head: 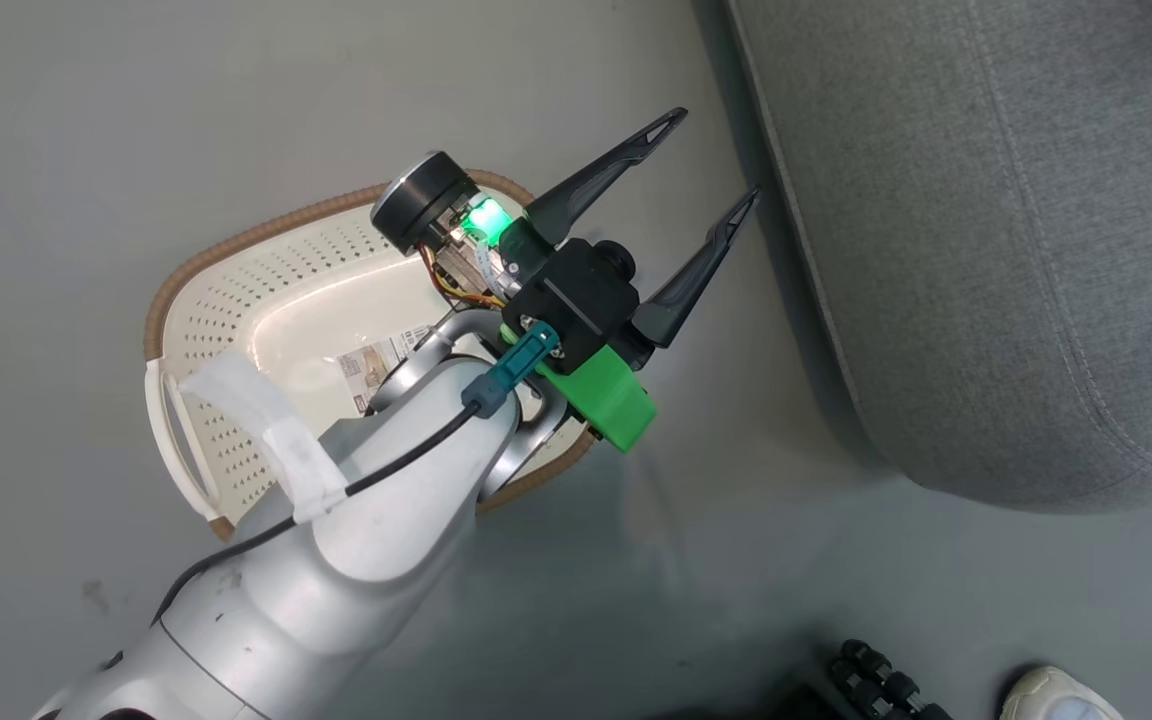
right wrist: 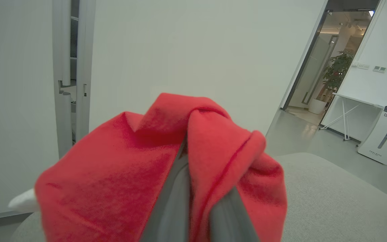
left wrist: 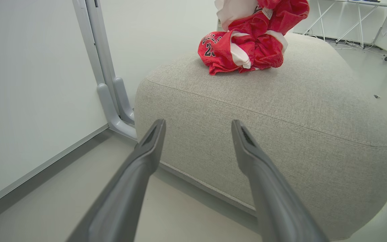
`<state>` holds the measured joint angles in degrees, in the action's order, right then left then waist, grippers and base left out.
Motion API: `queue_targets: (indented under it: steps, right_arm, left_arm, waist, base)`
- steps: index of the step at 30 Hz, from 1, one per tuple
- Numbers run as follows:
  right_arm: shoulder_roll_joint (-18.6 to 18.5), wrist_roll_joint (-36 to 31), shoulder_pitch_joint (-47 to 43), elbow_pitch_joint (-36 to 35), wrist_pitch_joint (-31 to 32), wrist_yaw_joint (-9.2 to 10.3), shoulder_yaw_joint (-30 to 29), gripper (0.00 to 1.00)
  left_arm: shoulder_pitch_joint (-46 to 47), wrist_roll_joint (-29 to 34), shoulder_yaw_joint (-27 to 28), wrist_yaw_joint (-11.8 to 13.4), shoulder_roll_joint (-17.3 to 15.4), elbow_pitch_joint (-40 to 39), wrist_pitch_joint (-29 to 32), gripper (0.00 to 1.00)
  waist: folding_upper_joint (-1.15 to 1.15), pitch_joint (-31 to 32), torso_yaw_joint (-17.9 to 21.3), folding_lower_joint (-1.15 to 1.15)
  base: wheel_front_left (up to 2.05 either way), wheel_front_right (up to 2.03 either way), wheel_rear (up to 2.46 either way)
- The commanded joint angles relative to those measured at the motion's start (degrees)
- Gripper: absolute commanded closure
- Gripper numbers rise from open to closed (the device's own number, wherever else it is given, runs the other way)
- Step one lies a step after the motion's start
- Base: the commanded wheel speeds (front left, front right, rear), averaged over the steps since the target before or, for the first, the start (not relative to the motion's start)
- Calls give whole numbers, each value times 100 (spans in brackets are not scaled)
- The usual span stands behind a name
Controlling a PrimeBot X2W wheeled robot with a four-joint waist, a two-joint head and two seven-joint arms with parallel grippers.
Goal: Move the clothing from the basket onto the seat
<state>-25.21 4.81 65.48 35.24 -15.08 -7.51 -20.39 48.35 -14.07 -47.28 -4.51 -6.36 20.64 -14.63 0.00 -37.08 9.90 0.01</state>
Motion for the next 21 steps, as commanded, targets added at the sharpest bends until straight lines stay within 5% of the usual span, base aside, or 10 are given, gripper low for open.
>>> queue_targets:
  steps: [1,16,17,18,19,21]
  right_arm:
    - [-60,-44,106,197,-13,4,-20,100]
    - [26,-252,243,1719,-13,4,-233,100]
    - [36,-235,226,1672,-13,4,-265,80]
    - [47,-232,189,1613,-12,4,-284,46]
    - [75,-243,112,1550,-13,4,-280,0]
    - [149,-218,-58,1389,-13,4,-290,0]
  left_arm:
    - [125,13,12,2,-16,2,-18,0]
    - [229,12,37,53,-71,24,-61,0]
    - [225,8,42,56,-75,30,-62,0]
    - [214,4,45,58,-77,36,-63,0]
    - [195,-1,51,70,-82,46,-53,0]
    - [139,-23,69,90,-85,59,-56,0]
  waist:
    - [0,-217,-173,-1]
    - [0,-487,-383,-1]
    - [0,-473,-380,-1]
    - [0,-452,-375,-1]
    - [0,-419,-364,-1]
    - [0,-326,-339,-1]
  base:
    - [0,0,0]
    - [0,0,0]
    - [0,0,0]
    - [0,0,0]
    - [0,0,0]
    - [0,0,0]
